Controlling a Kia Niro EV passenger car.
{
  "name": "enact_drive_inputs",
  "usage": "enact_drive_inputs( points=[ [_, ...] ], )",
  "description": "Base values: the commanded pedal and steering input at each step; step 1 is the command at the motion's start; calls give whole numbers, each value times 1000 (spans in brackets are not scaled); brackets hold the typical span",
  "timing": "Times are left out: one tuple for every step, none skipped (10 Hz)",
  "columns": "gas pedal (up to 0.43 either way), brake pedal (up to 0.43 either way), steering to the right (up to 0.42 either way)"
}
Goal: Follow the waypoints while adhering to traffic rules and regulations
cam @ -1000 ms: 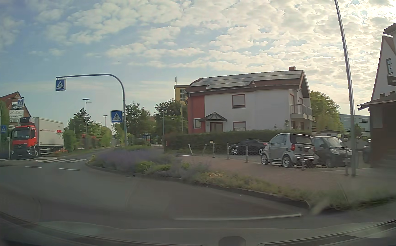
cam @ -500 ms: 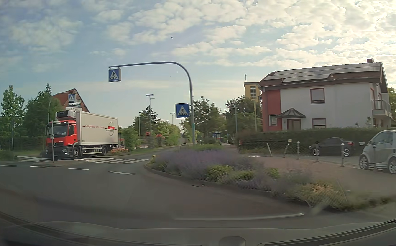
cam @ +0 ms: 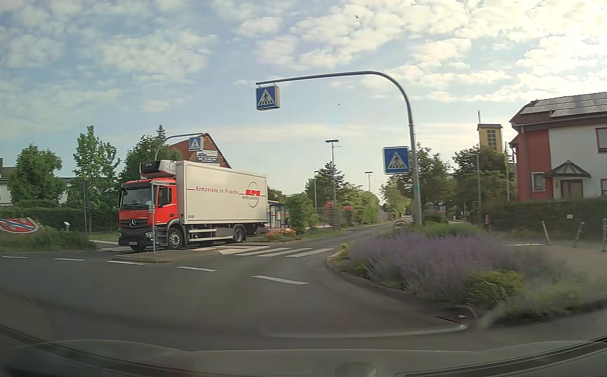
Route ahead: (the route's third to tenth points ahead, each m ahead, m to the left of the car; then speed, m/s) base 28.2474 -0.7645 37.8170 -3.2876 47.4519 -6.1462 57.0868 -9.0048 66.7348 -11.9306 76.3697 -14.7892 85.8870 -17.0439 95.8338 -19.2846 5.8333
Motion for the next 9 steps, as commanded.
enact_drive_inputs(
  points=[
    [0, 30, -299],
    [0, 30, -263],
    [0, 30, -220],
    [0, 30, -185],
    [0, 30, -143],
    [0, 30, -109],
    [0, 30, -84],
    [8, 30, -49],
    [8, 30, -17]
  ],
)
